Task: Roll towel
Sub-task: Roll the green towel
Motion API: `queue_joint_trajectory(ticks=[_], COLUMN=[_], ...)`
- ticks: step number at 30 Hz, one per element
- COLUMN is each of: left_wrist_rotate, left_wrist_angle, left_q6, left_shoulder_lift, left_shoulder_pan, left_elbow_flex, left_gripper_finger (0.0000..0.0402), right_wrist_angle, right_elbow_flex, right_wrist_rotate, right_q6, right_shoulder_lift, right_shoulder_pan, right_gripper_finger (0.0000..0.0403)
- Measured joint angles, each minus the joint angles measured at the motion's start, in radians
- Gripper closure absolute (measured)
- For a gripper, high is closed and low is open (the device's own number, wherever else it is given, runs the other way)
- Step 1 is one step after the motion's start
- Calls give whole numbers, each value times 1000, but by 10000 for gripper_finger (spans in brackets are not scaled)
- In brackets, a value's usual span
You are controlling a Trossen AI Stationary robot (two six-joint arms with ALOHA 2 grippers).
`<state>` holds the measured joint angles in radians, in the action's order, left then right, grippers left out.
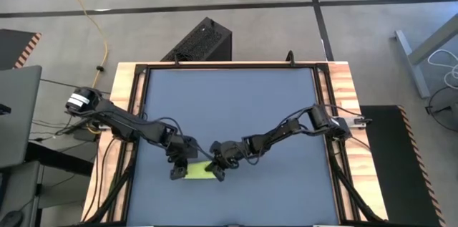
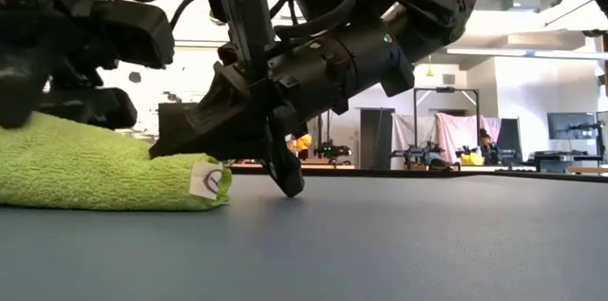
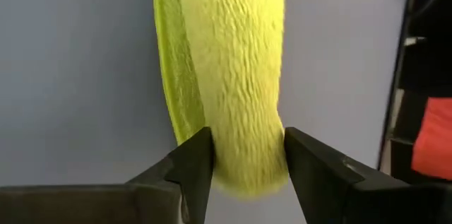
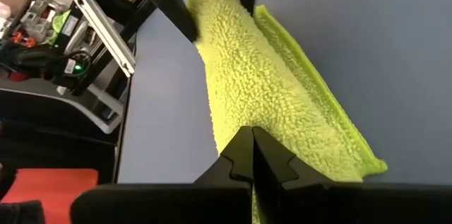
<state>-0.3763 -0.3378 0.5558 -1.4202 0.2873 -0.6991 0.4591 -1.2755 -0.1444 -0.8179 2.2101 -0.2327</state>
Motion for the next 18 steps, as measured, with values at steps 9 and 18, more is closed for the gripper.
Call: queue_joint_trajectory(ticks=[9,18], left_wrist_rotate=[49,316], left_wrist_angle=[-255,57], left_q6=[-40,-21], left_shoulder_lift=[164,332], left_shoulder_pan=[-35,27], left_elbow_flex=[0,-2], left_gripper_finger=[239,242], right_wrist_angle=[-40,-40], right_elbow_flex=[0,2], right_wrist_rotate=[3,9], right_q6=[-19,-31], right_shoulder_lift=[-1,0], right_shoulder_pan=[7,13], right_gripper_finger=[384,384])
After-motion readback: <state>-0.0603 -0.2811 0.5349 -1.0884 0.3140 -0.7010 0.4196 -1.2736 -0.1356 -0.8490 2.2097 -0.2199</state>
